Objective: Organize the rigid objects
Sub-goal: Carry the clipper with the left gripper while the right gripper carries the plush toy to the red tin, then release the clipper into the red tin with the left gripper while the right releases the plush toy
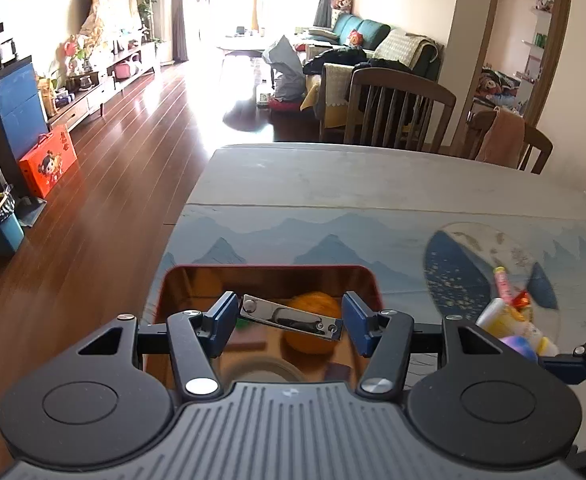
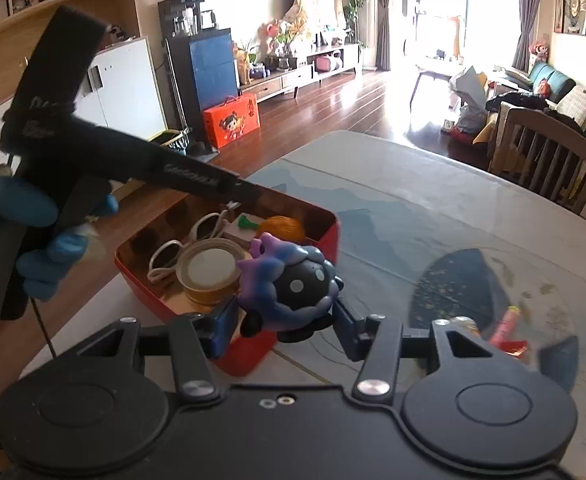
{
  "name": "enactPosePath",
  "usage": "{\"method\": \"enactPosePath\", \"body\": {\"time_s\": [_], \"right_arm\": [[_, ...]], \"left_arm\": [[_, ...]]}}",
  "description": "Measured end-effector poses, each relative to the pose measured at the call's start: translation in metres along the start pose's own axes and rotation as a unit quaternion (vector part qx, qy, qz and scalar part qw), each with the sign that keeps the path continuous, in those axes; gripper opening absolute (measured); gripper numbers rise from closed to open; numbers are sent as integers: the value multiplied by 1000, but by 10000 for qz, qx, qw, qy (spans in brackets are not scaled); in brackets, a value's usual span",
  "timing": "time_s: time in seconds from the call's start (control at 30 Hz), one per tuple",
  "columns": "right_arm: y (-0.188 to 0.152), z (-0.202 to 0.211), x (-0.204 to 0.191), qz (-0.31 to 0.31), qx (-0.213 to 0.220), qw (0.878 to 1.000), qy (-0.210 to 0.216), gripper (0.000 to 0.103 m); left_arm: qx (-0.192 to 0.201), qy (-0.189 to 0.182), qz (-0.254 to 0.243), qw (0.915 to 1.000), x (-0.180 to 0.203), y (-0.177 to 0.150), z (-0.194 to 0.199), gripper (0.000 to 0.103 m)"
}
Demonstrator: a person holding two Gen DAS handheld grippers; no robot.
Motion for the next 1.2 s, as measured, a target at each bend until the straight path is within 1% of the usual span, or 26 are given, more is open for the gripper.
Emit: {"method": "enactPosePath", "body": {"time_s": [0.17, 0.33, 0.5, 0.67, 0.77, 0.9, 1.0, 1.1, 1.2], "right_arm": [[9, -25, -16, -62, -136, 9998, -155, 51], [10, -45, -31, 73, -330, 9992, -203, 51], [7, -64, -43, 314, -501, 9979, -275, 51], [2, -85, -45, 470, -733, 9952, -438, 51], [2, -96, -47, 608, -772, 9937, -543, 51], [2, -107, -45, 661, -792, 9924, -678, 51], [-1, -111, -45, 748, -814, 9913, -716, 51], [0, -113, -47, 834, -789, 9904, -770, 51], [-4, -111, -50, 757, -786, 9909, -785, 51]], "left_arm": [[-72, -19, -128, 9999, -16, 0, -21, 57], [-174, -87, -323, 9993, -24, -3, -42, 57], [-259, -158, -482, 9984, -24, -8, -57, 57], [-323, -249, -555, 9976, -22, -10, -69, 57], [-366, -255, -658, 9968, -21, -11, -75, 57], [-368, -277, -584, 9972, -22, -9, -79, 57], [-398, -254, -633, 9969, -23, -10, -81, 57], [-515, -236, -543, 9969, -26, -13, -85, 57], [-621, -236, -479, 9966, -29, -17, -91, 57]]}}
Point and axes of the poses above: each gripper's, at about its wrist camera, not at the fingertips, and z roughly against the way its jaws point, x to its right, y to its top, the point moved 8 cm from there along -z, roughly the way its jaws point, and after that the axes turned 14 degrees about -z, right-handed, at the moved point
